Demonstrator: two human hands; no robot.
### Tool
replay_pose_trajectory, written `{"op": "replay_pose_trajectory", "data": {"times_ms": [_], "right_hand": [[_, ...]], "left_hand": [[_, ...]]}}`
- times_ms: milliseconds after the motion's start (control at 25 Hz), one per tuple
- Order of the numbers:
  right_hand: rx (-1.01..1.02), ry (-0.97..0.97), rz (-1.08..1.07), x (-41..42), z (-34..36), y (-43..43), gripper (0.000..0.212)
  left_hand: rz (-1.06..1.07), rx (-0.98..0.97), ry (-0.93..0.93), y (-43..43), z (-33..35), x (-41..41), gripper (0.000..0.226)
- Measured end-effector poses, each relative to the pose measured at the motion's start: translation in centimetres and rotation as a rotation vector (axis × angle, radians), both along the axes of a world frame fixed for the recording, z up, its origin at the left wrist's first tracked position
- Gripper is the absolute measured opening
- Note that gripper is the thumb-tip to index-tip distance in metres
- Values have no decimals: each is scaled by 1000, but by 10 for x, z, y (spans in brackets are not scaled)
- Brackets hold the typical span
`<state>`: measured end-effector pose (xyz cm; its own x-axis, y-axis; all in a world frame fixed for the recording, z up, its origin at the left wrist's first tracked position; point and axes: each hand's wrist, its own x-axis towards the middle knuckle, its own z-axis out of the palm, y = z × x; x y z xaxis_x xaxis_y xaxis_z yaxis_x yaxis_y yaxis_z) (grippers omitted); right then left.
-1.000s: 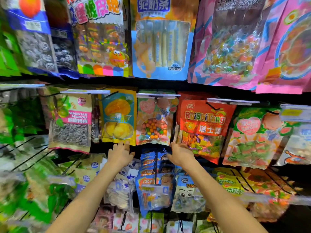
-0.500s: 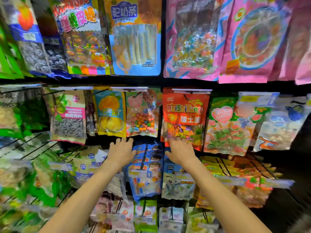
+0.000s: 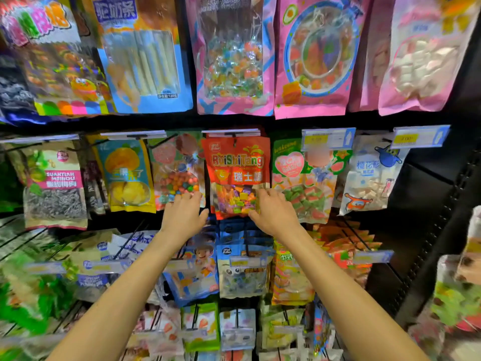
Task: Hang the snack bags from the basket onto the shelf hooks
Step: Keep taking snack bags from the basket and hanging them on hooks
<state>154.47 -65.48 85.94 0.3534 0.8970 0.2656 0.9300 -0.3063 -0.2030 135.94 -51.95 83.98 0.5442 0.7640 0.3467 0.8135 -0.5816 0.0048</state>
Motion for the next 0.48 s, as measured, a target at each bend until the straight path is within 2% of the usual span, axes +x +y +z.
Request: {"op": "replay_pose_trajectory", "data": {"times_ms": [120, 200, 360, 480], "right_hand": [[186, 292, 16, 15, 3, 14, 64], [303, 498, -8, 21, 8, 22, 69], [385, 704, -89, 35, 8, 40, 82], [470, 798, -110, 39, 15, 57, 88]], "left_hand": [[-26, -29, -119, 9, 14, 12, 50], [-45, -113, -230, 22, 20, 19, 55], [-78, -248, -441, 49, 30, 36, 63], [-123, -425, -692, 62, 40, 51, 72]]}}
